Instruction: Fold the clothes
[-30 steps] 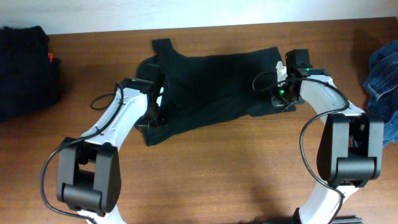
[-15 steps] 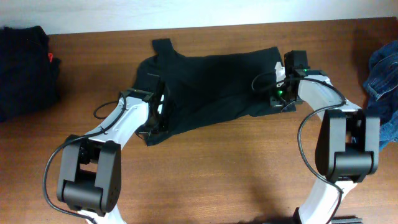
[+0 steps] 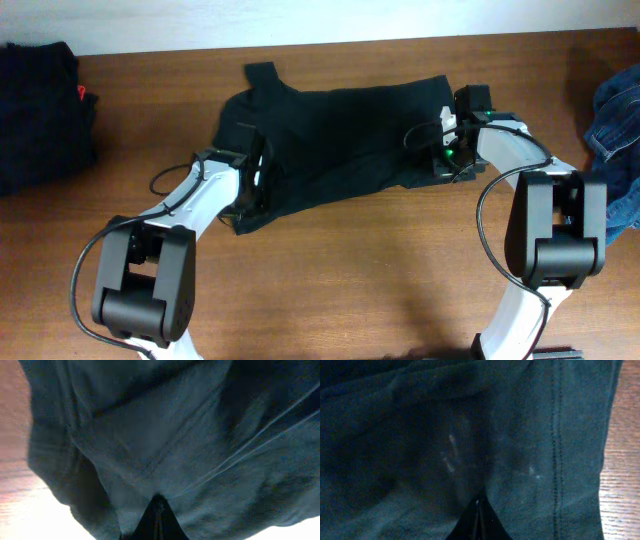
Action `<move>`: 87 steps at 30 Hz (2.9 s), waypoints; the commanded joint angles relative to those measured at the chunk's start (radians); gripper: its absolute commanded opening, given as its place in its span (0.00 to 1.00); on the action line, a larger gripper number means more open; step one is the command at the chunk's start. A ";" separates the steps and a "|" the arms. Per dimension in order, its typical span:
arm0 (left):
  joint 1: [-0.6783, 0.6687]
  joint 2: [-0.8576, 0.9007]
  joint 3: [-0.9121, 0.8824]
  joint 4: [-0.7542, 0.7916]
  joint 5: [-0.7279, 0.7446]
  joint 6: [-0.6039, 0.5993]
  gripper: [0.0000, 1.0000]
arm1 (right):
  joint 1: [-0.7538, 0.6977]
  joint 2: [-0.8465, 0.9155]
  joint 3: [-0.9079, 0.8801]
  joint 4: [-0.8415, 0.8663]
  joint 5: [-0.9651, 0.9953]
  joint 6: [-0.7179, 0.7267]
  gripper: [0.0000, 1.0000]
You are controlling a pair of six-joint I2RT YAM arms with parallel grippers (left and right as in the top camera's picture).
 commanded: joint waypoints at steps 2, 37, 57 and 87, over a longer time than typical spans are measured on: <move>0.002 0.010 -0.058 0.010 -0.008 -0.023 0.01 | -0.001 0.031 -0.004 -0.035 0.019 0.008 0.04; 0.141 0.010 -0.084 -0.250 -0.094 -0.042 0.00 | 0.000 0.021 -0.100 -0.280 0.079 0.133 0.04; 0.141 0.010 -0.083 -0.230 -0.093 -0.042 0.00 | 0.027 -0.206 -0.122 0.017 0.041 0.082 0.04; 0.141 0.010 -0.083 -0.212 -0.067 -0.041 0.00 | 0.026 -0.050 -0.294 -0.035 0.091 0.069 0.04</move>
